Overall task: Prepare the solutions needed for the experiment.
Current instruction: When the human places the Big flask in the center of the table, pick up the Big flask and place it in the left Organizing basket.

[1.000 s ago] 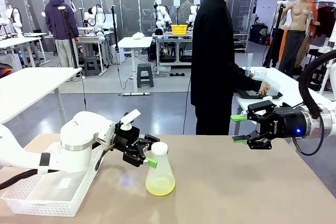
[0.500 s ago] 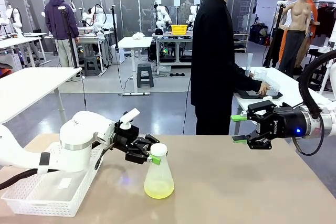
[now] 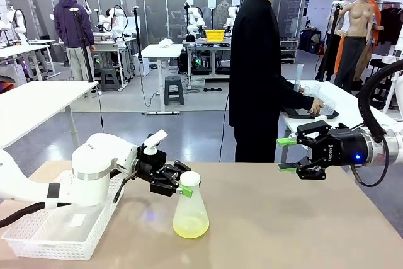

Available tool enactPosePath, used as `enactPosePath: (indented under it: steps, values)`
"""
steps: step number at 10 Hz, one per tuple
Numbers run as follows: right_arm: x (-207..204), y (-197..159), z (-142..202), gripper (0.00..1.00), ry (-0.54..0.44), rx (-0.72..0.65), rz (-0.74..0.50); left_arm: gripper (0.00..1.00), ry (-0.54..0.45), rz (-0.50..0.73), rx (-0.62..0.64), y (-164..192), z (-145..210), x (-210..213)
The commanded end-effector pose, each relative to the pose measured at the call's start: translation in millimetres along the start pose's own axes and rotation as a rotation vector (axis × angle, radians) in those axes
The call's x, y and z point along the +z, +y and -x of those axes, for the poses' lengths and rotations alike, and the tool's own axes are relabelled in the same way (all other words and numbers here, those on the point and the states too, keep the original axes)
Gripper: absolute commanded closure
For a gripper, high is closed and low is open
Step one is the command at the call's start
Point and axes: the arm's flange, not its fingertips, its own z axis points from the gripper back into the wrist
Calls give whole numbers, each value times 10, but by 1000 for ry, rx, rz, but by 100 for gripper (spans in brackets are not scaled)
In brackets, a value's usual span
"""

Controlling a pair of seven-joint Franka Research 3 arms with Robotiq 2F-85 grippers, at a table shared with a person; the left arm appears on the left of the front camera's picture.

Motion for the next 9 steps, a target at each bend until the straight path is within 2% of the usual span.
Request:
enactPosePath:
  steps: [1, 2, 9]
  values:
    - [-3, 17, 0, 32, 1, 6, -7, 100, -3, 6, -16, 1415, 77, -832]
    - [-3, 17, 0, 32, 1, 6, -7, 68, -1, -7, -43, 1332, 2, -708]
    - [-3, 17, 0, 32, 1, 6, -7, 68, 11, -112, -89, 507, -637, 380]
